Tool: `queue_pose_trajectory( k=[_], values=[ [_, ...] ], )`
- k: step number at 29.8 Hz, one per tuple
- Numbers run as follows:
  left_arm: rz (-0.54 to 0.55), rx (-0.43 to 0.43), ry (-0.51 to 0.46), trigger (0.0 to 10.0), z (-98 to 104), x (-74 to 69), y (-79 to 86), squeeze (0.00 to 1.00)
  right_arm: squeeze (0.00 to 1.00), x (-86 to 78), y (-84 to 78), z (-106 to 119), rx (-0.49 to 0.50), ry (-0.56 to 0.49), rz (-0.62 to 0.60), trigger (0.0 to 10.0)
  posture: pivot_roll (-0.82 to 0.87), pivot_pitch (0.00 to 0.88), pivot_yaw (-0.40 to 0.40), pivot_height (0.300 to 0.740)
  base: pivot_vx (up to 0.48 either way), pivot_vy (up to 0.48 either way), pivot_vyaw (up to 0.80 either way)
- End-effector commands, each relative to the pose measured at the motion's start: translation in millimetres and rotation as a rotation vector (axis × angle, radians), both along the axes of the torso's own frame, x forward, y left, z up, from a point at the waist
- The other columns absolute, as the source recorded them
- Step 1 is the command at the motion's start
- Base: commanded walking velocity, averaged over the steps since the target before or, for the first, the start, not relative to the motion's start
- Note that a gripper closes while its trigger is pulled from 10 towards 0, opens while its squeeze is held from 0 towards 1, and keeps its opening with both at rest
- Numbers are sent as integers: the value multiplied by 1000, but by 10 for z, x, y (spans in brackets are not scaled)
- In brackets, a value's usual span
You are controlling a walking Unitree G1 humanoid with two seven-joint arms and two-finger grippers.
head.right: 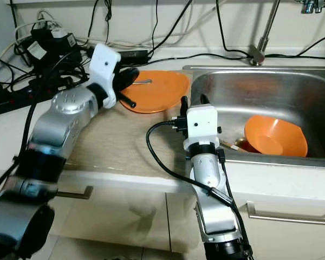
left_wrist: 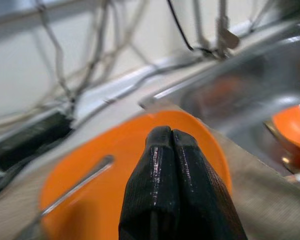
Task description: Kitchen organization
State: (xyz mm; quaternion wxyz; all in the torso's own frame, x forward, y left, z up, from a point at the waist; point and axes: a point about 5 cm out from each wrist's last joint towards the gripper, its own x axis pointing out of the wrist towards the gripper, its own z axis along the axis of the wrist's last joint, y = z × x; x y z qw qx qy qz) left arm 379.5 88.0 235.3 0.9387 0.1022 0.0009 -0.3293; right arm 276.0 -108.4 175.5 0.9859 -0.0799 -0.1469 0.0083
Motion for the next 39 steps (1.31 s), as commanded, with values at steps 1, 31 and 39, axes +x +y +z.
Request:
queue_pose_trajectory(
  k=[1,31,39],
  values=[
    [-31,1,58,10000,-59,83,7,0,0,5,16,57,0,-21,1,10000,-54,0,115,740,0,0,0],
    [15,133,398,10000,-421,262,232,0,0,17,34,81,11,-23,-19,10000,-53,0,142,740,0,0,0],
    [-76,186,484,10000,-526,195,211,0,0,6,37,76,14,-19,-24,10000,-57,10,154,740,0,0,0]
  ],
)
